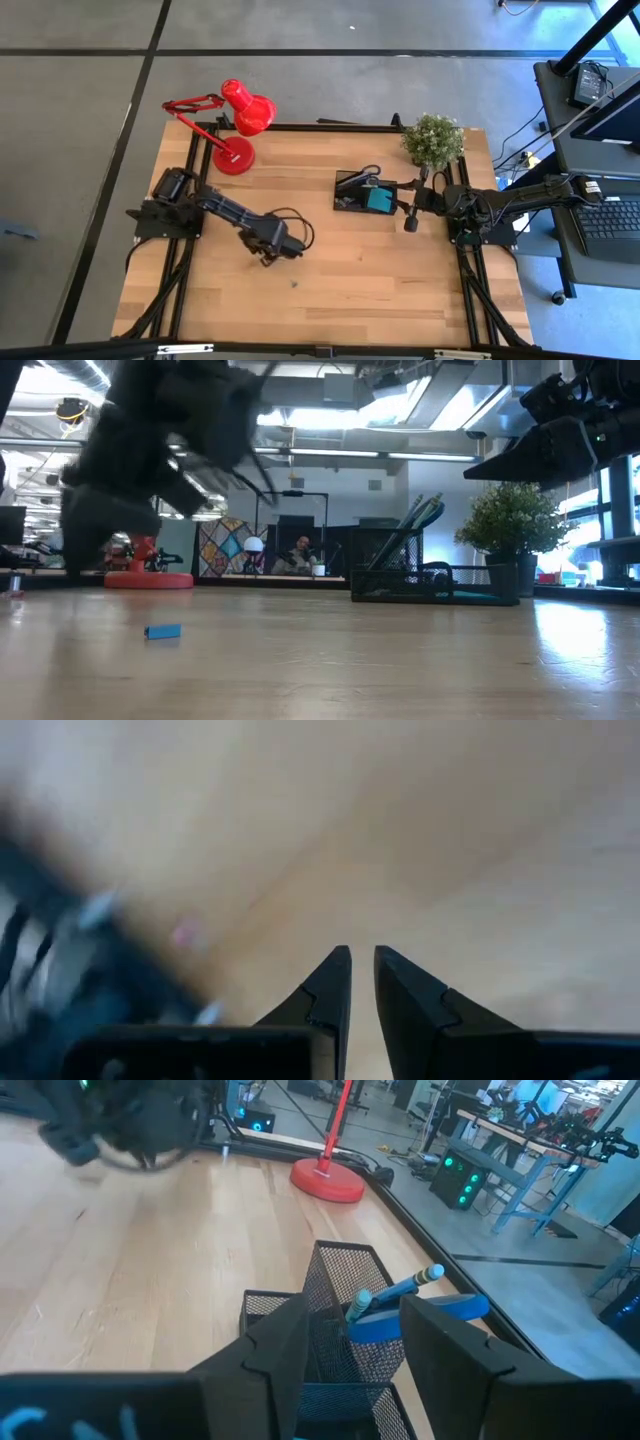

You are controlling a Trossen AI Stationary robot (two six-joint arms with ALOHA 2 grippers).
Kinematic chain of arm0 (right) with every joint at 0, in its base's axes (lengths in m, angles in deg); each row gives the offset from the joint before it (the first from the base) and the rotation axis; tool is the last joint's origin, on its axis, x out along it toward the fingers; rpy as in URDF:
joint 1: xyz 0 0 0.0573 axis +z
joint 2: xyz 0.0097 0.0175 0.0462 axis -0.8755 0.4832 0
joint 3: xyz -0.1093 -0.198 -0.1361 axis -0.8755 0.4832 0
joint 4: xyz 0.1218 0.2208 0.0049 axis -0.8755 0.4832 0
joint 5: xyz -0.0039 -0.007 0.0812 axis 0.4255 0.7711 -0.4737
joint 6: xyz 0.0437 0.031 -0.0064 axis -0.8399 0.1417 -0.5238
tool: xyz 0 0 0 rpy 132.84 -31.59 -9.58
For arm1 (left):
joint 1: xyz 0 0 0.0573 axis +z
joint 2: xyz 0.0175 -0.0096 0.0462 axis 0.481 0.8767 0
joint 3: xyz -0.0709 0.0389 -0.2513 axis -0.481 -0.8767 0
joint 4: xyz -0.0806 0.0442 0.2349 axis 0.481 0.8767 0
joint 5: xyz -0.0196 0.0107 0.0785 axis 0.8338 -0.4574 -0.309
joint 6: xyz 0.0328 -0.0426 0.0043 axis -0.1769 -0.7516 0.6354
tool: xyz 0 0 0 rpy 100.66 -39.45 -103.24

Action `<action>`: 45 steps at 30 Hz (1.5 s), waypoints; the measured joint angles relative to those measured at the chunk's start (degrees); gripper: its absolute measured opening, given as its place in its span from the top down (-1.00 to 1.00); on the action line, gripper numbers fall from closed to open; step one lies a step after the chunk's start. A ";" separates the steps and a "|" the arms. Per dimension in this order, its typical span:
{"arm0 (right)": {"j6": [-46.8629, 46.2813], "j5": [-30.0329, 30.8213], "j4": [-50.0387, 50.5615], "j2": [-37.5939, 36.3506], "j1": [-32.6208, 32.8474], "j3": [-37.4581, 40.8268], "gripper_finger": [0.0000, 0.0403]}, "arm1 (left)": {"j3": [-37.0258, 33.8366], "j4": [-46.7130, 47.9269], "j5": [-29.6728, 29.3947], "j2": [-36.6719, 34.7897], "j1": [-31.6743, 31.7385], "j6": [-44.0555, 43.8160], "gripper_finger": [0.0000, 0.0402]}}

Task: Pick and place office supplies into organizer
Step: Put the pink binder clip into the black desk organizer

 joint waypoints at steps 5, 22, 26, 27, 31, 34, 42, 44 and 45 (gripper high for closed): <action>0.07 0.00 -0.02 0.01 0.00 0.00 0.20 | -1.71 7.20 0.09 -2.67 1.56 -15.55 0.79; 3.71 0.00 -0.20 0.07 0.00 0.00 0.20 | -24.84 -9.57 -4.06 -28.82 1.63 -29.16 0.79; 4.22 0.00 -0.26 0.07 0.00 0.00 0.20 | -26.61 -8.38 -6.55 -32.65 1.66 -28.60 0.79; 4.26 0.00 -0.30 0.07 0.00 0.00 0.20 | -26.64 -8.02 -7.04 -33.13 1.66 -27.79 0.79; 4.28 0.00 -0.33 0.07 0.00 0.00 0.20 | -26.64 -8.62 -8.61 -33.84 1.66 -24.96 0.79; 4.28 0.00 -0.33 0.07 0.00 0.00 0.20 | -26.64 -8.97 -8.78 -33.84 1.66 -24.70 0.79; 4.28 0.00 -0.33 0.07 0.00 0.00 0.20 | -26.64 -8.97 -8.99 -33.84 1.66 -24.57 0.79; 4.28 0.00 -0.31 0.07 0.00 0.00 0.20 | -26.64 -8.97 -8.99 -33.84 1.66 -24.57 0.79; 4.28 0.00 -0.31 0.07 0.00 0.00 0.20 | -26.64 -8.97 -8.97 -33.84 1.66 -24.57 0.79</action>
